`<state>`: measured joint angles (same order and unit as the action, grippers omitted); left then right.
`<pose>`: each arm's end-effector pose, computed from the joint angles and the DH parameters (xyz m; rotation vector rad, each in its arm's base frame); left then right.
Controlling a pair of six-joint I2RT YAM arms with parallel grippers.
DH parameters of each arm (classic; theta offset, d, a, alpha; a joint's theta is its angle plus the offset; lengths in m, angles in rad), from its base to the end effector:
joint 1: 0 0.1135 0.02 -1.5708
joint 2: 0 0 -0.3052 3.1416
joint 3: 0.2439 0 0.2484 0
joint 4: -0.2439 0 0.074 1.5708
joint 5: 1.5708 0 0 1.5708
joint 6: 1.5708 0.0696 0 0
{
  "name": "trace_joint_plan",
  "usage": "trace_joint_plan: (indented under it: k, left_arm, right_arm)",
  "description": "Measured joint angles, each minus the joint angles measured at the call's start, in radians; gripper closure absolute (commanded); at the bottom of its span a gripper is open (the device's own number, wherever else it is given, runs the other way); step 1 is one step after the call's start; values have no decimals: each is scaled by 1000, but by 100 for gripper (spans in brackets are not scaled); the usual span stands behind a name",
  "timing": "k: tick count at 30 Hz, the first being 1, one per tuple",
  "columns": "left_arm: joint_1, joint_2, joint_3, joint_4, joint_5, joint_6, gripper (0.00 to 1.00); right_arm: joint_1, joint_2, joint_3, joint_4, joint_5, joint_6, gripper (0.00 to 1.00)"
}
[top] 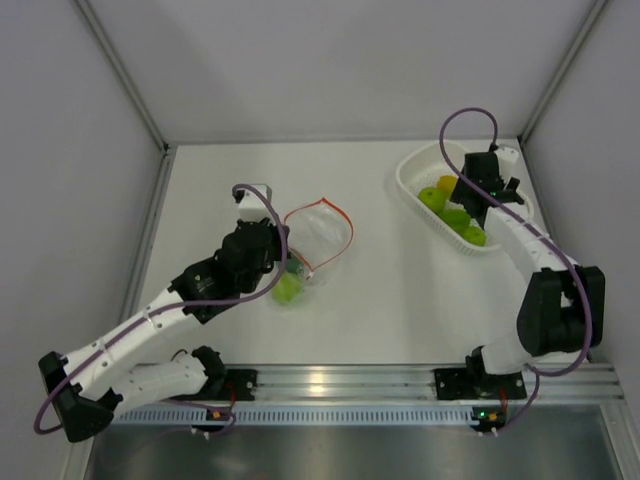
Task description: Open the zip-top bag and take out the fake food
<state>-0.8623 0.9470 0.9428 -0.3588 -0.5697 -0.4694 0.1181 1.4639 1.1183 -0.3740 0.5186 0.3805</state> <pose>0.1632 -0.1328 0.3731 -0.0054 1.8905 -0.3630 0.3374 0.0053 0.3031 0.5457 2.1292 -0.3169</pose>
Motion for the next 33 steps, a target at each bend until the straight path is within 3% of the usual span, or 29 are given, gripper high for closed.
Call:
trace_joint_plan:
  k: [3, 5, 6, 7, 14, 18, 22, 24, 33]
  left_arm:
    - [0, 5, 0, -1, 26, -14, 100]
    - [0, 13, 0, -1, 42, -26, 100]
    - [0, 18, 0, -1, 51, -29, 100]
    - [0, 22, 0, -1, 60, -32, 100]
    - [0, 39, 0, 16, 134, -46, 100]
    - [0, 40, 0, 42, 155, -58, 100]
    - [0, 40, 0, 64, 158, -75, 100]
    - [0, 40, -1, 75, 155, -87, 100]
    - [0, 23, -37, 148, 104, -127, 100]
  right_arm:
    - [-50, 100, 48, 0, -14, -3, 33]
    - [-74, 154, 72, -2, -21, -3, 21]
    - [-82, 178, 85, -5, -23, -3, 4]
    - [-85, 196, 96, -10, -23, 3, 1]
    - [-88, 215, 134, -38, -24, 12, 1]
    - [-89, 143, 100, 2, -203, 27, 1]
    - [-76, -7, -45, 117, -486, 95, 21]
    - [-52, -63, -92, 153, -576, 135, 25]
    - [310, -228, -117, 218, -666, 242, 50]
